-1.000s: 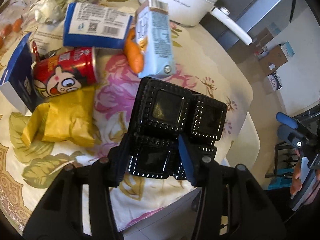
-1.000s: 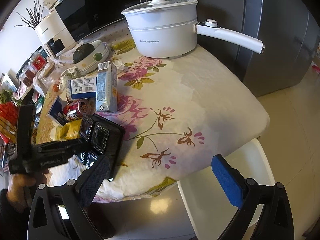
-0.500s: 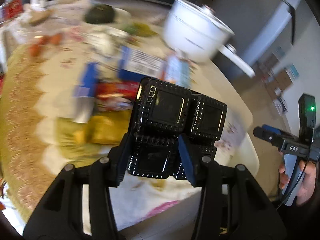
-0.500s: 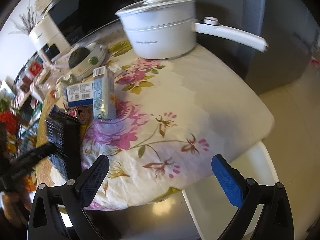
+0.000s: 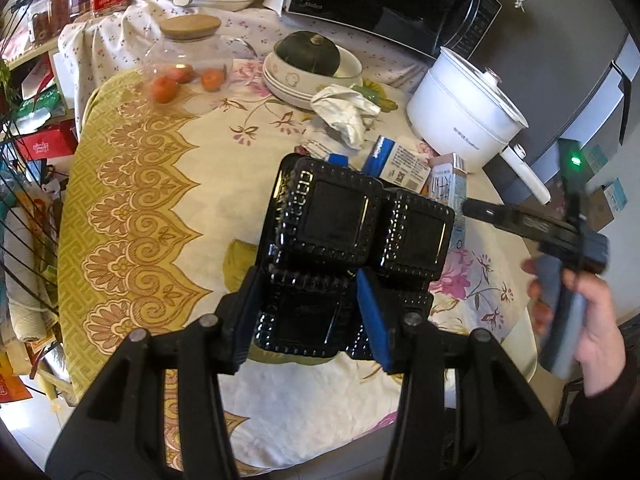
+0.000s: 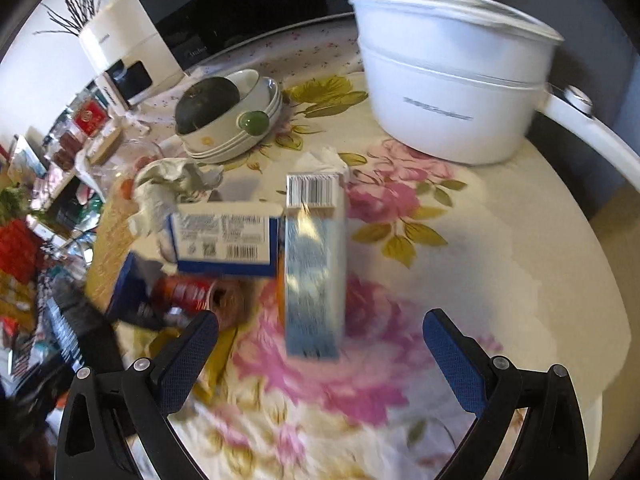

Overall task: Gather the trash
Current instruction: 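Grasp the white-and-blue milk carton with the right gripper while the left holds the tray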

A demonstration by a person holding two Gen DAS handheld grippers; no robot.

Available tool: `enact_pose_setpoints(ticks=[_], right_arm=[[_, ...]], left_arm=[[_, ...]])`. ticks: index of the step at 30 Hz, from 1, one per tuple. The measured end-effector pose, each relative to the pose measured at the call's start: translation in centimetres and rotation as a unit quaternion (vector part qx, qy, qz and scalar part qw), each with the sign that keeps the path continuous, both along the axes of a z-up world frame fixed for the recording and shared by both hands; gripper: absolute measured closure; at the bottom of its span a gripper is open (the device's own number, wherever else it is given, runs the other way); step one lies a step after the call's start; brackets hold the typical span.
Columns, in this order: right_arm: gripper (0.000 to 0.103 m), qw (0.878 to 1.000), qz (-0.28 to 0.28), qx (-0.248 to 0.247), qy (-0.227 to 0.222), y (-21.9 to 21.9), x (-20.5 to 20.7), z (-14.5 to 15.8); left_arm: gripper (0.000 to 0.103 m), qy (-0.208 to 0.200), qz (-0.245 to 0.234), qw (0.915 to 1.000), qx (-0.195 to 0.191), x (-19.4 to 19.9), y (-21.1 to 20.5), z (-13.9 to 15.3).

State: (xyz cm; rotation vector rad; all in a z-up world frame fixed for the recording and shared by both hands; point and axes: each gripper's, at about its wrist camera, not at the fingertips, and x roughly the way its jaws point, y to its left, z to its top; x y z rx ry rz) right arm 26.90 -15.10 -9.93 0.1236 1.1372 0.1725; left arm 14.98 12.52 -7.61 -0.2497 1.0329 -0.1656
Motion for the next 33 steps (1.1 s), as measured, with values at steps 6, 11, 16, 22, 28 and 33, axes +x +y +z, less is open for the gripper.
enact_pose_setpoints(ticks=[6,11,16,22,28,33], right_arm=[[0.001,0.998,-0.03,-0.05,0.009,-2.2,1.5,-1.4],[0.001,0.995,-0.077,-0.065,0.011,-5.3,1.6,-1.0],[0.001,0.997,-0.072,-0.02,-0.003,-4.3,1.5,0.4],[0.014,0.997,-0.074,-0.019,0.001,-2.8,3.3,-0.5],[0.021,0.991,-0.128,0.021,0.037,-5.8,3.5,-3.5],[0.027,0.993,-0.098,-0.013,0.056,-5.2,3.7,-5.7]], left_arm=[[0.053,0.002,-0.004,1.0,-0.008,0.0,1.1,0.0],[0.053,0.004,-0.003,0.9997,-0.025,0.3,1.6,-0.1],[0.053,0.003,-0.001,0.9995,-0.031,0.5,1.5,0.0],[0.053,0.011,0.0,0.9996,-0.027,0.6,1.4,-0.5],[0.053,0.018,0.0,0.9995,-0.026,0.9,1.6,-0.9],[0.053,0.018,-0.006,0.9996,-0.023,1.2,0.9,-0.9]])
